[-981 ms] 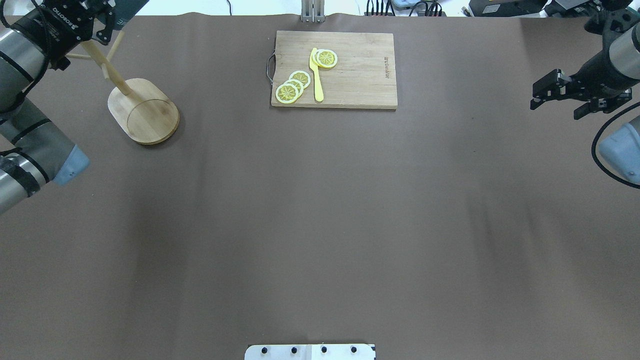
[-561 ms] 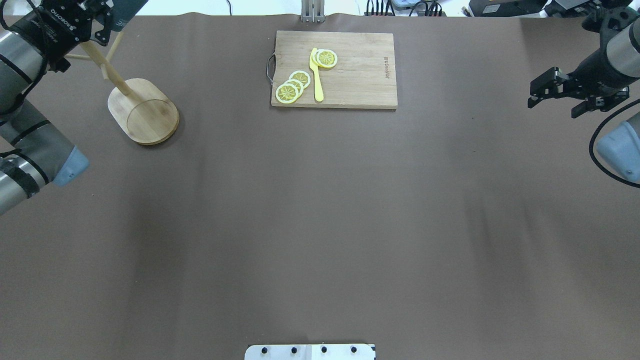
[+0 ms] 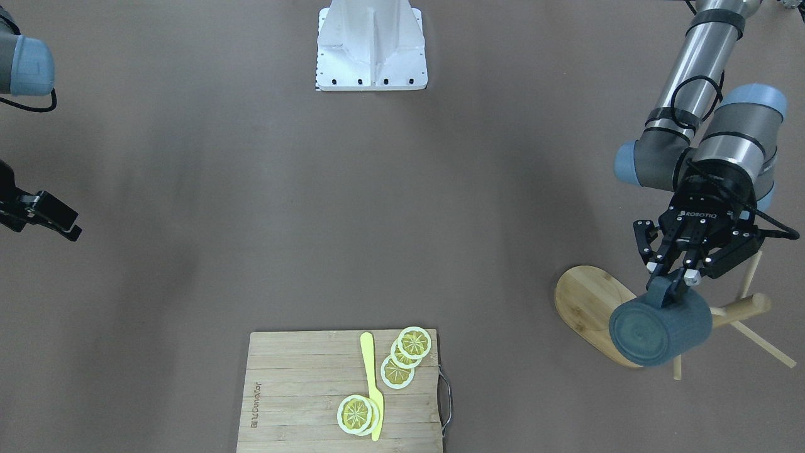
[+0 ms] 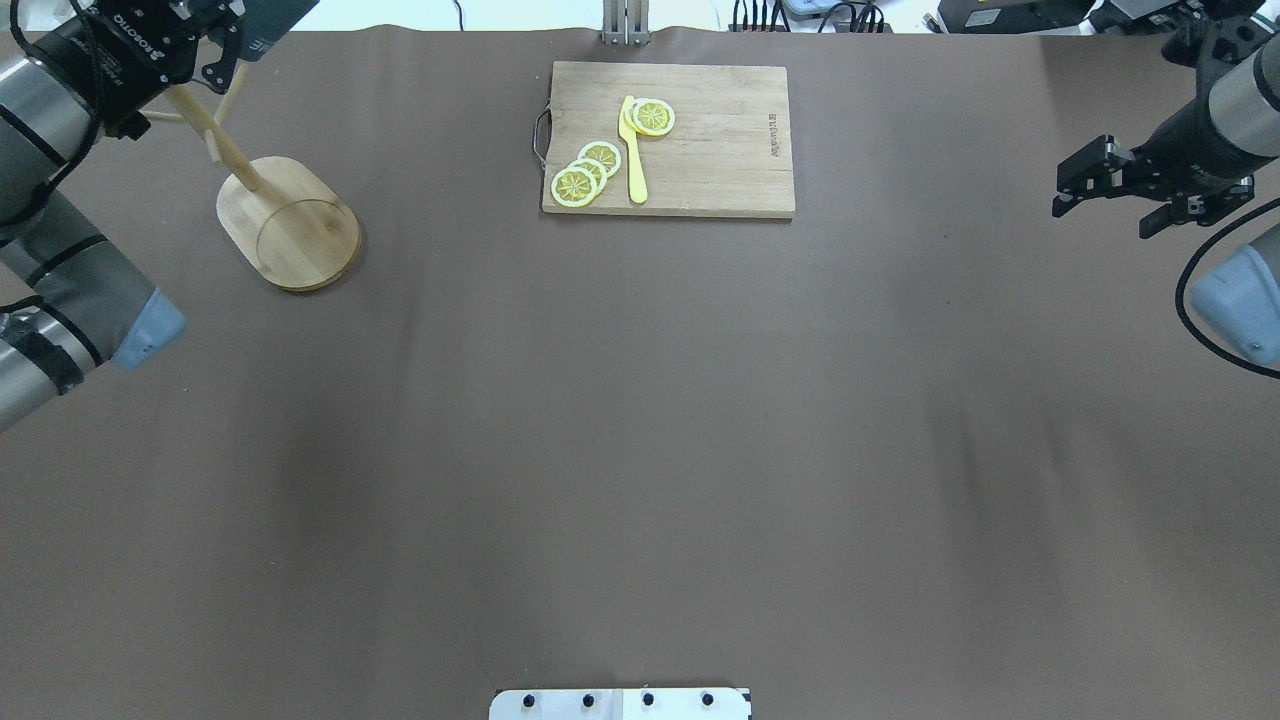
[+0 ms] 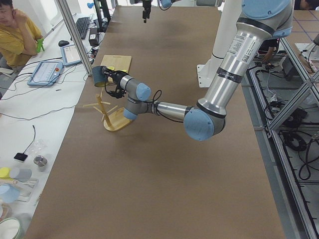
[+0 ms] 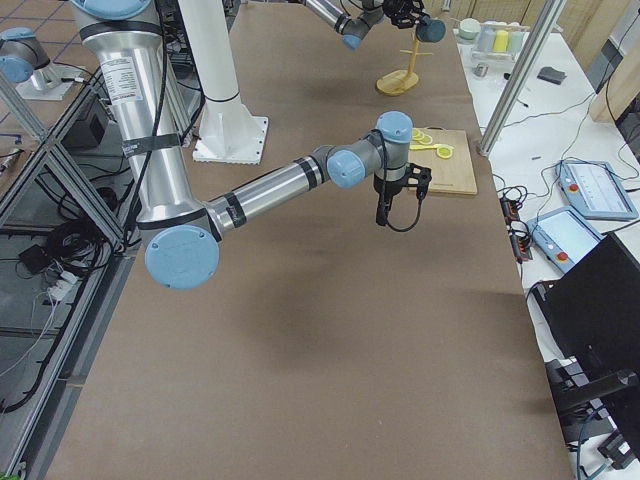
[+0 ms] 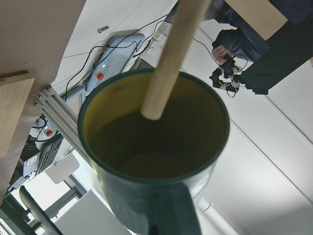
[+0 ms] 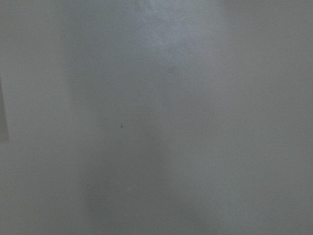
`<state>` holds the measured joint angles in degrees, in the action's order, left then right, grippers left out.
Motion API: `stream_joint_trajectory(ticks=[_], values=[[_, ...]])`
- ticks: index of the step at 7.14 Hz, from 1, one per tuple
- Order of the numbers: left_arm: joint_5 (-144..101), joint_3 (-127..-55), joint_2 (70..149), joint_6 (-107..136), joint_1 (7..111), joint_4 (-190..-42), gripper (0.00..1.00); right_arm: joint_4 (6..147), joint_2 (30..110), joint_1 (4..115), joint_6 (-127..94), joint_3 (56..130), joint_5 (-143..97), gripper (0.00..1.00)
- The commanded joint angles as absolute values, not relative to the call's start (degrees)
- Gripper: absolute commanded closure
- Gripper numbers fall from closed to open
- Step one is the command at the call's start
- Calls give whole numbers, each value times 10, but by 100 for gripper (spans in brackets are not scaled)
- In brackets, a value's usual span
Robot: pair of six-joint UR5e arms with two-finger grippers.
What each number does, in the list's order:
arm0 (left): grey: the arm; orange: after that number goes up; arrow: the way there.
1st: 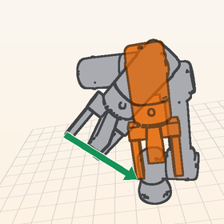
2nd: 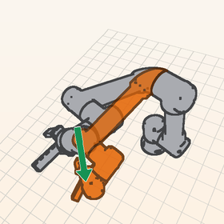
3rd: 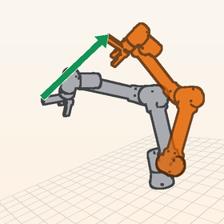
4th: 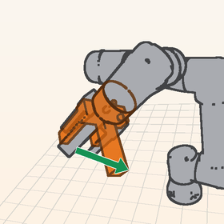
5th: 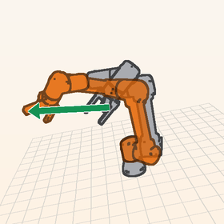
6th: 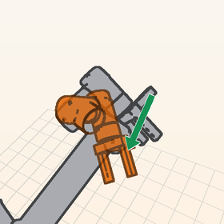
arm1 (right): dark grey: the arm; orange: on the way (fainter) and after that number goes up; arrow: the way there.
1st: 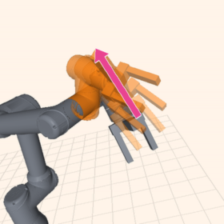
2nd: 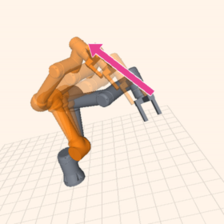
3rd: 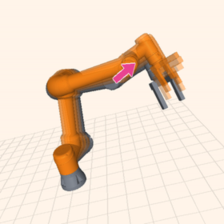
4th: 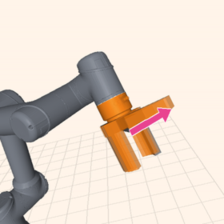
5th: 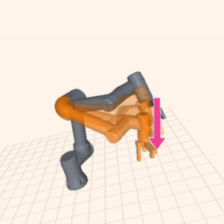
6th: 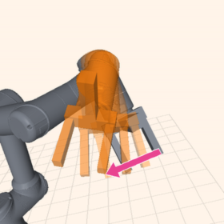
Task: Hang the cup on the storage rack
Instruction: 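Align the mug handle over a mug-tree peg with the left gripper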
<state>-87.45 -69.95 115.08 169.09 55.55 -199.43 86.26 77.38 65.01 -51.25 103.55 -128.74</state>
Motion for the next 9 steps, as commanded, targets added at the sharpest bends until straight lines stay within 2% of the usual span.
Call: stream_joint_trajectory(ticks=[1, 6, 9], values=[[-912, -703, 1137, 1665, 555, -1997, 100, 863, 776, 650, -513, 1035, -1288, 1], [-925, -698, 1123, 1661, 568, -2009, 100, 862, 777, 648, -519, 1037, -1288, 1], [-925, -658, 1122, 1662, 578, -2044, 100, 862, 777, 648, -519, 1040, -1288, 1]])
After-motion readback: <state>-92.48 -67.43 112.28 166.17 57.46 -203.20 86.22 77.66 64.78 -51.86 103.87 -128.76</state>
